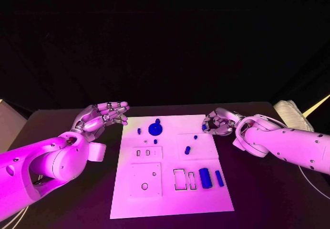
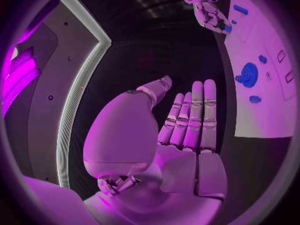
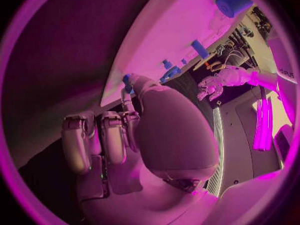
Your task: Assemble the parts on the task board
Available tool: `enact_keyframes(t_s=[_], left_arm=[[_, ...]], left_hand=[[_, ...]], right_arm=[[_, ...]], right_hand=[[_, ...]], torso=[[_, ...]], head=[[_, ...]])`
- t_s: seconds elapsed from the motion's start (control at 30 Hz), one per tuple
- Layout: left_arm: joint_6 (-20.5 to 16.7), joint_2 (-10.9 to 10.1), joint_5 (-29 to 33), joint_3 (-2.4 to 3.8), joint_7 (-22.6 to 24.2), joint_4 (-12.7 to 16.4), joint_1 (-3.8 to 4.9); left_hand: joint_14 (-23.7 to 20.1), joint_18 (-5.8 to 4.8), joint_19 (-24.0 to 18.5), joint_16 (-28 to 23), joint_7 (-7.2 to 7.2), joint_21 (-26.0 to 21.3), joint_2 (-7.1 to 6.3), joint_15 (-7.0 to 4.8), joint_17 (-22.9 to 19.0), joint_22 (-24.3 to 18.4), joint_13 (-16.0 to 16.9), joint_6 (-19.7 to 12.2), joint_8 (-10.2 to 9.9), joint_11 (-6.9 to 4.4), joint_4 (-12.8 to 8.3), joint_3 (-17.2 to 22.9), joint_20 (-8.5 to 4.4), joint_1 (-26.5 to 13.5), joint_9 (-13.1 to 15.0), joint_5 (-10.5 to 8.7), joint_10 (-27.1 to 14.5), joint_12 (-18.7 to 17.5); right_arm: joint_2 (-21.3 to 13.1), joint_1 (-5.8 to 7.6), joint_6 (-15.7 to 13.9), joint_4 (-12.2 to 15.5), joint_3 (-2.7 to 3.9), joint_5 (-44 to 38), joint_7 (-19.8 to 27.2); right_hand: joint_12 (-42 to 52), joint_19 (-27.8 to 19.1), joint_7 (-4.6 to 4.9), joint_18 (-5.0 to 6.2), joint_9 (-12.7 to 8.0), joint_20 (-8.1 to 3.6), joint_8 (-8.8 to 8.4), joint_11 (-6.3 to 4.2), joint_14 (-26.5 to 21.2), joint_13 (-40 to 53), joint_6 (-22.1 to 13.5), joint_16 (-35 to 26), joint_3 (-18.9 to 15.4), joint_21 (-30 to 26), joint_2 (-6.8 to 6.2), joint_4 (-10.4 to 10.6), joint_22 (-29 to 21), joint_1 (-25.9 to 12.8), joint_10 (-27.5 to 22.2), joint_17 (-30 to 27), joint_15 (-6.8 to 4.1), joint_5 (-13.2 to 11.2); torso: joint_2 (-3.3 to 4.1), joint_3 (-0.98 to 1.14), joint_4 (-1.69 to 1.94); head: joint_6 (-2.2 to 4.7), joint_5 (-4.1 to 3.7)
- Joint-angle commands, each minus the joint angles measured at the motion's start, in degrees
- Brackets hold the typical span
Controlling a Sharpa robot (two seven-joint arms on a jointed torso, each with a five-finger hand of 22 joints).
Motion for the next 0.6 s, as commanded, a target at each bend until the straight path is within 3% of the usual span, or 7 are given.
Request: enact_keyframes(t_s=[0.03,0.3,0.6], left_arm=[[1.0,0.0,-0.1,0.04,0.3,0.2,0.04],[1.1,0.0,-0.1,0.04,0.2,0.2,0.04],[1.1,-0.1,-0.1,0.04,0.1,0.2,0.04]], left_hand=[[-0.3,0.75,-0.5,0.2,1.00,0.2,0.22,-0.09,-0.1,0.1,0.0,-0.3,-0.2,0.01,-0.4,0.1,-0.13,-0.2,-0.1,-0.29,-0.4,0.0],[-0.3,0.75,-0.5,0.2,1.00,0.2,0.22,-0.09,-0.1,0.1,0.0,-0.3,-0.2,0.01,-0.4,0.1,-0.13,-0.2,-0.1,-0.29,-0.4,0.0],[-0.3,0.75,-0.5,0.2,1.00,0.2,0.22,-0.09,-0.1,0.1,0.0,-0.3,-0.2,0.01,-0.4,0.1,-0.13,-0.2,-0.1,-0.29,-0.4,0.0]], right_arm=[[0.1,-0.10,-0.6,0.0,-0.03,-0.6,-0.1],[0.3,-0.13,-1.5,0.0,-0.03,-0.7,-1.1],[0.5,-0.14,-1.7,0.1,-0.03,-0.9,-1.5]], right_hand=[[0.2,6.0,0.05,-0.82,0.0,-0.50,0.19,-0.30,6.0,11.0,0.4,0.3,0.4,0.3,-0.16,0.0,15.1,-0.5,2.4,15.1,-0.56,-0.3],[0.1,6.0,0.10,-0.82,-0.2,-0.66,0.04,-0.30,6.0,10.9,-0.1,0.3,0.3,0.3,-1.06,0.4,15.1,-2.2,2.3,15.1,-0.56,-1.0],[-0.6,6.0,0.89,-0.82,-0.8,-0.24,-0.92,0.31,6.0,10.3,-2.0,0.3,0.3,0.3,-1.74,0.3,15.1,-2.9,1.7,15.1,0.09,-1.8]], torso=[[0.01,-0.02,-0.01],[-0.01,-0.03,0.07],[-0.01,0.03,0.02]], head=[[-0.01,0.04],[-0.03,-0.02],[0.03,0.03]])
